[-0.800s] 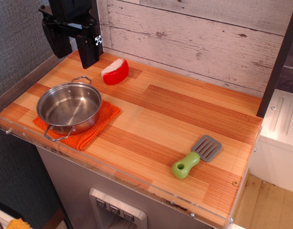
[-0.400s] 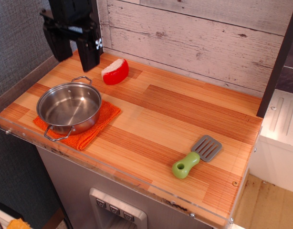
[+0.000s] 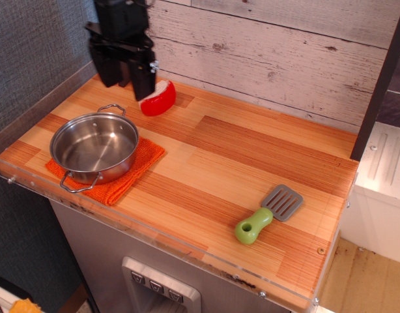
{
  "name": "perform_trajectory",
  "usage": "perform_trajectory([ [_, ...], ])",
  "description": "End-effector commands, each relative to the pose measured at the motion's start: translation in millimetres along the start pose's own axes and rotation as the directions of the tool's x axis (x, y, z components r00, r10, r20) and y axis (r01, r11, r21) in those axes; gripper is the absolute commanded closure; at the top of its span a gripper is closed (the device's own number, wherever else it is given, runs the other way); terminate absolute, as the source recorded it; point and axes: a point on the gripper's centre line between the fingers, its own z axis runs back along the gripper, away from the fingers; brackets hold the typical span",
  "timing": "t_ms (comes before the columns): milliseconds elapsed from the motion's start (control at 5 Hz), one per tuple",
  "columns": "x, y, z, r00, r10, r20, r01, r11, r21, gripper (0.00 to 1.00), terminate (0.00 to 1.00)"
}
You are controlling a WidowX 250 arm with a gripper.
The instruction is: Put the sushi in the pot.
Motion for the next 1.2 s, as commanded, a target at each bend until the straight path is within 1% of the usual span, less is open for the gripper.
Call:
perform_trajectory([
  [0, 45.0, 11.5, -9.0, 0.998, -0.008, 0.055, 0.003, 0.995, 0.096, 0.0, 0.0],
  [200, 55.7, 24.7, -23.4, 0.998, 0.048, 0.033, -0.052, 0.992, 0.111, 0.0, 0.0],
  [600, 66.6, 48.0, -34.8, 0.995, 0.104, 0.009, -0.104, 0.985, 0.135, 0.0, 0.0],
  [800, 66.8, 52.5, -40.8, 0.992, 0.123, 0.002, -0.122, 0.984, 0.128, 0.0, 0.0],
  [1000, 65.8, 48.6, -37.9, 0.992, 0.123, 0.017, -0.124, 0.986, 0.115, 1.0, 0.0],
])
